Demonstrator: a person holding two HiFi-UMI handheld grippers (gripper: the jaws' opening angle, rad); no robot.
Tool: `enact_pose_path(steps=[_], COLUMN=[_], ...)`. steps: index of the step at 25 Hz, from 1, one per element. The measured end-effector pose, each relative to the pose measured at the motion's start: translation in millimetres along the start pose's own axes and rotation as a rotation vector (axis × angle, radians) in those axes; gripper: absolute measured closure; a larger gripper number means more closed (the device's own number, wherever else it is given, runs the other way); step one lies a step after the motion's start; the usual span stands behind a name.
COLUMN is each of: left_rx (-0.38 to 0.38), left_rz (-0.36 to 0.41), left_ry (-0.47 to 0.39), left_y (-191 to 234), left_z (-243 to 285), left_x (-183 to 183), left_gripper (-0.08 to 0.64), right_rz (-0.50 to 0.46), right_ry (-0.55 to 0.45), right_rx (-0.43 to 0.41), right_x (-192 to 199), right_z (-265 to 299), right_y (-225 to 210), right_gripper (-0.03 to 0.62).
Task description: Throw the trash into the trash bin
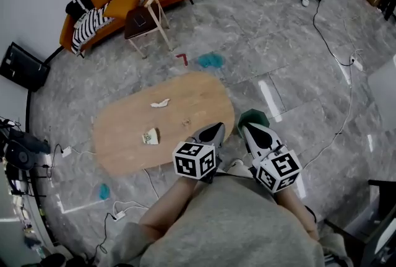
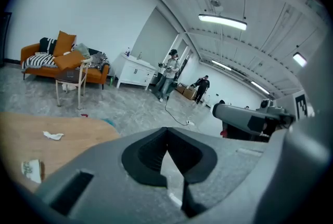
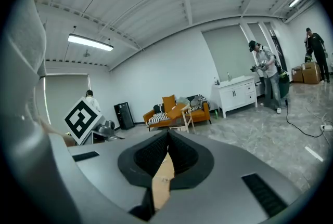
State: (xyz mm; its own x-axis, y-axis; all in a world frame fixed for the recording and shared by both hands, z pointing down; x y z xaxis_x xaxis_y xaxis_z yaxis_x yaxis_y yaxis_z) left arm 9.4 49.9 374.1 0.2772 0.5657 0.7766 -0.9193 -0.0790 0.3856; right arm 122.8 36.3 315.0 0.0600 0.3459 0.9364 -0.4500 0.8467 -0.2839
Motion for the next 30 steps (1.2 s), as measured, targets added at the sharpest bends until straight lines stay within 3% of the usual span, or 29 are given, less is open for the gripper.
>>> enact_pose_path(steps=[15,30], left_rx=[-0.113,-0.263], left_rz=[-0.083,-0.155], left_ry=[-0.044,-0.052], left_y=[120.3,229.8], left_z=[-72.1,-141.4], left_x=[-14.0,1.7], left_gripper=[0.551,0.551], right_rz=[-0.020,-0.038], right_ry=[0.075,0.160], right_rx=[-0.126,-0.253], right_x=[2.3,21.0], right_z=[106.5,188.7], right_y=[80.4,160.1], right_gripper=[0.584,0.584])
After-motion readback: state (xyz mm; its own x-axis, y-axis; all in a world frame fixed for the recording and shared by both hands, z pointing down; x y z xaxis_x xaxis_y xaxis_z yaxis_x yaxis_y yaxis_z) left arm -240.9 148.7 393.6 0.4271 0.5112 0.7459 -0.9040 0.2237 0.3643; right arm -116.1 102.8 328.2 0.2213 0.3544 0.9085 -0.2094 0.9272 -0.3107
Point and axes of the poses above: the fingertips, and each gripper's own axes: z forward along the fingers, y to its left, x out of its underside, the point moved 4 cm from there along -z, backward along the fingers, and after that the axes turned 9 degrees about -x, right-handed, at the moved point
